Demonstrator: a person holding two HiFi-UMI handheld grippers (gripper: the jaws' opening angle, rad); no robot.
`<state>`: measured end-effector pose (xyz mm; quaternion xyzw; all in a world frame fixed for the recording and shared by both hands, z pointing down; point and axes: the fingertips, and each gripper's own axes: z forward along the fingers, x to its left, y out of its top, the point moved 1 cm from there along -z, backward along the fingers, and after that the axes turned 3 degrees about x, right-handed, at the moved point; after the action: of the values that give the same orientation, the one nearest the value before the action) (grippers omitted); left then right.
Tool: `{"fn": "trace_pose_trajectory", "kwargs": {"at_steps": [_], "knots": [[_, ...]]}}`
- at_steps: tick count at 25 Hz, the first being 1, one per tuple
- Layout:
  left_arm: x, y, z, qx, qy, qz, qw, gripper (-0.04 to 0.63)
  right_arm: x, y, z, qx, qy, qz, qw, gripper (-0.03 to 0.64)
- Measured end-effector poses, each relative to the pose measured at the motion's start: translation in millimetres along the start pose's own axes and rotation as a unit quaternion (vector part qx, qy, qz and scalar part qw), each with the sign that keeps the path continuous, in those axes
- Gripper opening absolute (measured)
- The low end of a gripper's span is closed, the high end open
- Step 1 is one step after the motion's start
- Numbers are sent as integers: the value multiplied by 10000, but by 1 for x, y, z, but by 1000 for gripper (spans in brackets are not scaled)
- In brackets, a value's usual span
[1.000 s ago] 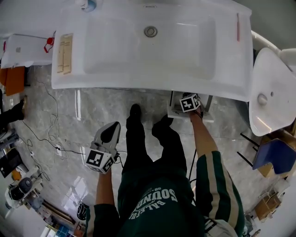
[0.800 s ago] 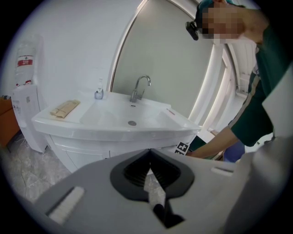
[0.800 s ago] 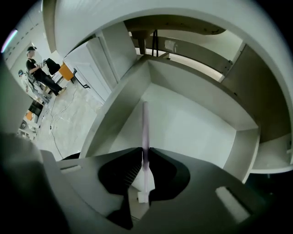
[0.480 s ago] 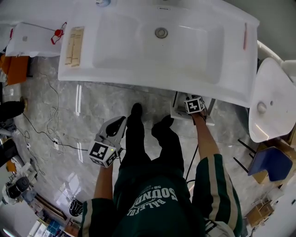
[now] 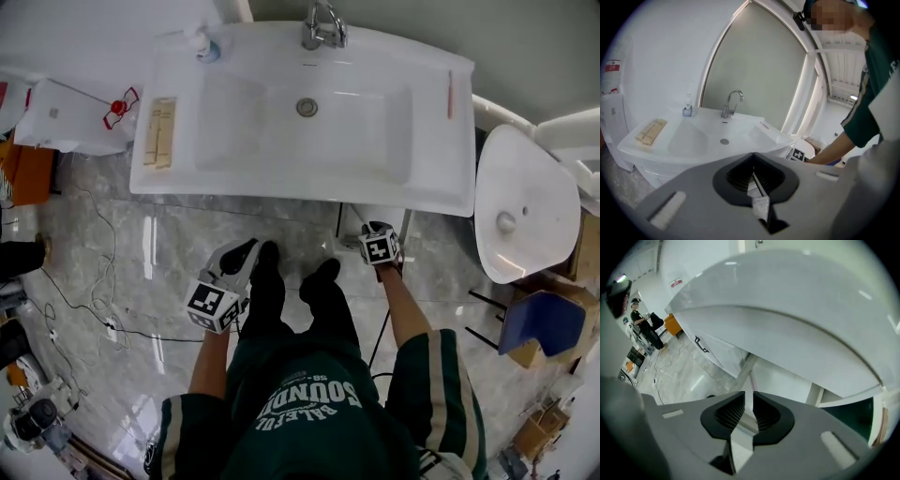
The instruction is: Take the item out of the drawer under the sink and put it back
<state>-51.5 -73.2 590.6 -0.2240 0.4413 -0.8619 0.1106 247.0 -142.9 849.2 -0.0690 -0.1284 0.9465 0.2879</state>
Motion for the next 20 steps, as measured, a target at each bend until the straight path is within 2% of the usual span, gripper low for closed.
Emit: {"fn": "trace_pose_trajectory", "kwargs": {"at_steps": [4, 10, 16, 20], "knots": [[-1, 23, -9, -90, -187, 147, 9997, 51, 19, 18, -45, -525, -31, 134, 9985, 12], [6, 59, -19, -369, -387, 361, 9979, 51, 55, 66, -129, -1457, -24, 38, 9893, 2], [10, 100, -24, -676, -571, 627, 9941, 51, 64, 119, -205, -2428, -87, 203, 9698, 2], [18, 122, -31, -868, -628, 766, 9913, 51, 75, 160, -254, -3115, -83, 299, 9497, 2]]}}
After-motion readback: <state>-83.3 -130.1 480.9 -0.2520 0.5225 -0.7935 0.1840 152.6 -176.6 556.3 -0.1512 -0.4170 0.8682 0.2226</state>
